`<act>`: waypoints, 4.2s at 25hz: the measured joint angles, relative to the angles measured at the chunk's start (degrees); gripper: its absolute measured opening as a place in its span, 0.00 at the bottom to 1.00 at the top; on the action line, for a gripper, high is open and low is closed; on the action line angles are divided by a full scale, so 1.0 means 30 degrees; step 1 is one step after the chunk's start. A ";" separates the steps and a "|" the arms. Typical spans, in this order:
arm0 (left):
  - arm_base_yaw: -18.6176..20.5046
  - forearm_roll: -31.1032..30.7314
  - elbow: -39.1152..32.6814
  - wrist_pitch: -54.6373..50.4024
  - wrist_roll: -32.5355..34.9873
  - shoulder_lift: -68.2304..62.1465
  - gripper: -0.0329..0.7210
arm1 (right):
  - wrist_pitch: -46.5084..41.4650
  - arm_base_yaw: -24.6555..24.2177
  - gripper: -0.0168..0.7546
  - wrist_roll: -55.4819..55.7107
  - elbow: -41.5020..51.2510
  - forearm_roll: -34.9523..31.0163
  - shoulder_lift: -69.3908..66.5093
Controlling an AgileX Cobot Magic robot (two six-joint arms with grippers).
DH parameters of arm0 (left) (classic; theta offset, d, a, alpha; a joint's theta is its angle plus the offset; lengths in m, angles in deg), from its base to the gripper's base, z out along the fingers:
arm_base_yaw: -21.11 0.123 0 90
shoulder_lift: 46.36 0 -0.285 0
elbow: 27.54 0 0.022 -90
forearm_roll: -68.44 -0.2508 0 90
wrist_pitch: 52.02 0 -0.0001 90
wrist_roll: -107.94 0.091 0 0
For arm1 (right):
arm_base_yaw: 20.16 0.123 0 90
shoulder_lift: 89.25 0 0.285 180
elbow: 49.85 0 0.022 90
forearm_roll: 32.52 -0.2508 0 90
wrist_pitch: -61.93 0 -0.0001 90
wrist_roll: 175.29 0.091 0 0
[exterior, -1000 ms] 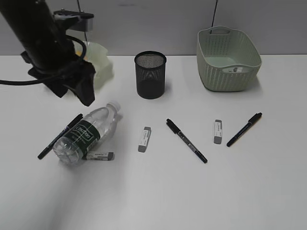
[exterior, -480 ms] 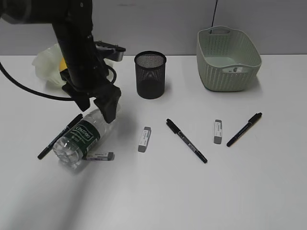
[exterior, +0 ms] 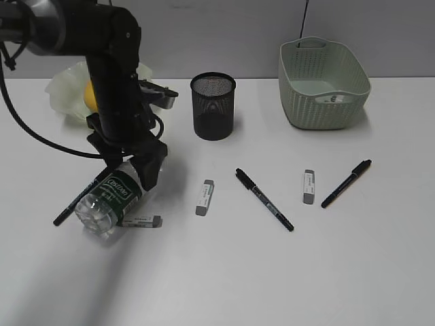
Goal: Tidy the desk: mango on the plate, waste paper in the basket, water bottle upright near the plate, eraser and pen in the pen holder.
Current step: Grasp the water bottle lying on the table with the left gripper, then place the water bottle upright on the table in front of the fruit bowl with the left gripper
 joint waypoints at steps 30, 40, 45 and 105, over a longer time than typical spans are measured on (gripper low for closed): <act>0.0000 0.0168 0.2005 0.0011 0.0000 0.0703 0.72 | 0.0000 0.0000 0.71 0.0017 0.0000 0.0000 0.0000; 0.1824 0.1635 0.0267 0.0550 0.0000 0.6195 0.72 | 0.0000 0.0000 0.71 0.0017 0.0000 0.0000 0.0000; 0.4263 0.1958 -0.4691 0.4277 0.0000 1.0646 0.72 | 0.0000 0.0000 0.71 0.0017 0.0000 0.0000 0.0000; 0.6995 0.1212 -1.9882 4.6063 -0.2787 0.2314 0.82 | 0.0166 0.0000 0.71 0.0037 0.0000 0.0000 0.0000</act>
